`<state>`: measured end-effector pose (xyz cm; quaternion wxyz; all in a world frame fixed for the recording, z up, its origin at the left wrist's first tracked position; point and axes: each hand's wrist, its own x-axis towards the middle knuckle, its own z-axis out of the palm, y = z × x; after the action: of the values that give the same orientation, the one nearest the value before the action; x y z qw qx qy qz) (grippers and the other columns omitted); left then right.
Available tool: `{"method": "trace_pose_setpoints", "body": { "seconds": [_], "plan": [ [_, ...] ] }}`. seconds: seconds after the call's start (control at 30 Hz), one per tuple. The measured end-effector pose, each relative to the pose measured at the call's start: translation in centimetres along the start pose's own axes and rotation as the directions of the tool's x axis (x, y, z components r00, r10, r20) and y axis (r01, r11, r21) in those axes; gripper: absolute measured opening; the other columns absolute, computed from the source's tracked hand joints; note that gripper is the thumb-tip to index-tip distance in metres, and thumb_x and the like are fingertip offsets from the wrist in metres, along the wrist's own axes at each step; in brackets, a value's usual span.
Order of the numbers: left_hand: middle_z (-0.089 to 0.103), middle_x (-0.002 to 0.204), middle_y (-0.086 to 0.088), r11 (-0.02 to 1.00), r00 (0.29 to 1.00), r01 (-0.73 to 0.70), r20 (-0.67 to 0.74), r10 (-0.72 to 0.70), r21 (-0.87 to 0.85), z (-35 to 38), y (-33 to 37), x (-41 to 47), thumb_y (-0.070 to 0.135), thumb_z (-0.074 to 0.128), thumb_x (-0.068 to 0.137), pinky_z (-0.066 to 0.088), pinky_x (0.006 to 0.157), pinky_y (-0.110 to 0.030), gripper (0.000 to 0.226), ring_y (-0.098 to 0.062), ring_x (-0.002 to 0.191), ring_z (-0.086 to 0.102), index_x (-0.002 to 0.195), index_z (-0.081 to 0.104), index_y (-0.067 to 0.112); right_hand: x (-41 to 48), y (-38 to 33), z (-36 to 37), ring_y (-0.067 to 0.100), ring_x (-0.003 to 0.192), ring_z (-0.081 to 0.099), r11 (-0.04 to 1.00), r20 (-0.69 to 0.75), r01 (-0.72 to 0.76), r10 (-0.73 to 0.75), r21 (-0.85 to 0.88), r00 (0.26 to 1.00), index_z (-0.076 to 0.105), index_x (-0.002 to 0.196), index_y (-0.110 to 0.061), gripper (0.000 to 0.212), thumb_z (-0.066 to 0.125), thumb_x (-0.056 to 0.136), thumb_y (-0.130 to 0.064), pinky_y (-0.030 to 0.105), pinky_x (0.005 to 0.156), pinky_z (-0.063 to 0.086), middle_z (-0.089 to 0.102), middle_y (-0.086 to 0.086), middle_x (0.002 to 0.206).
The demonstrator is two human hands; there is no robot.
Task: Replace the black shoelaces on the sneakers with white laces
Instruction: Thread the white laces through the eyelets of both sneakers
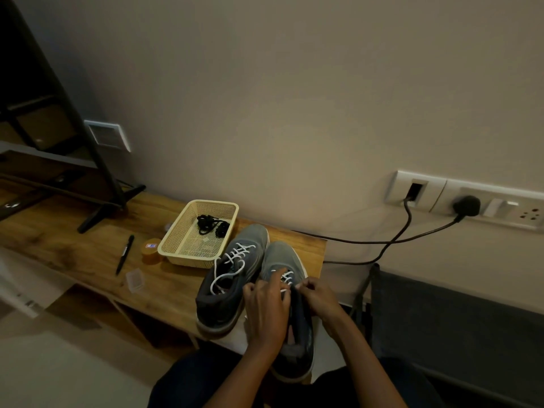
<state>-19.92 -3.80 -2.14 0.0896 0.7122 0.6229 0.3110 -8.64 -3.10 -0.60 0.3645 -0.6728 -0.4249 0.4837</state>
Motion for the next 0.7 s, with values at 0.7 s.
{"method": "trace_pose_setpoints", "body": {
  "seconds": [0.7],
  "plan": [
    [0.068, 0.087, 0.008, 1.0, 0.996, 0.02, -0.083, -0.022, -0.018, -0.5, -0.3, 0.3, 0.015, 0.081, 0.067, 0.024, 0.093, -0.036, 0.044, -0.015, 0.085, 0.063, 0.107, 0.065, 0.026, 0.1, 1.5, -0.4, 0.015, 0.107, 0.038, 0.847, -0.24, 0.201, -0.354, -0.491, 0.904, 0.069, 0.087, -0.016, 0.005, 0.064, 0.086, -0.017, 0.006, 0.068, 0.028, 0.052, -0.003, 0.104]
  ]
}}
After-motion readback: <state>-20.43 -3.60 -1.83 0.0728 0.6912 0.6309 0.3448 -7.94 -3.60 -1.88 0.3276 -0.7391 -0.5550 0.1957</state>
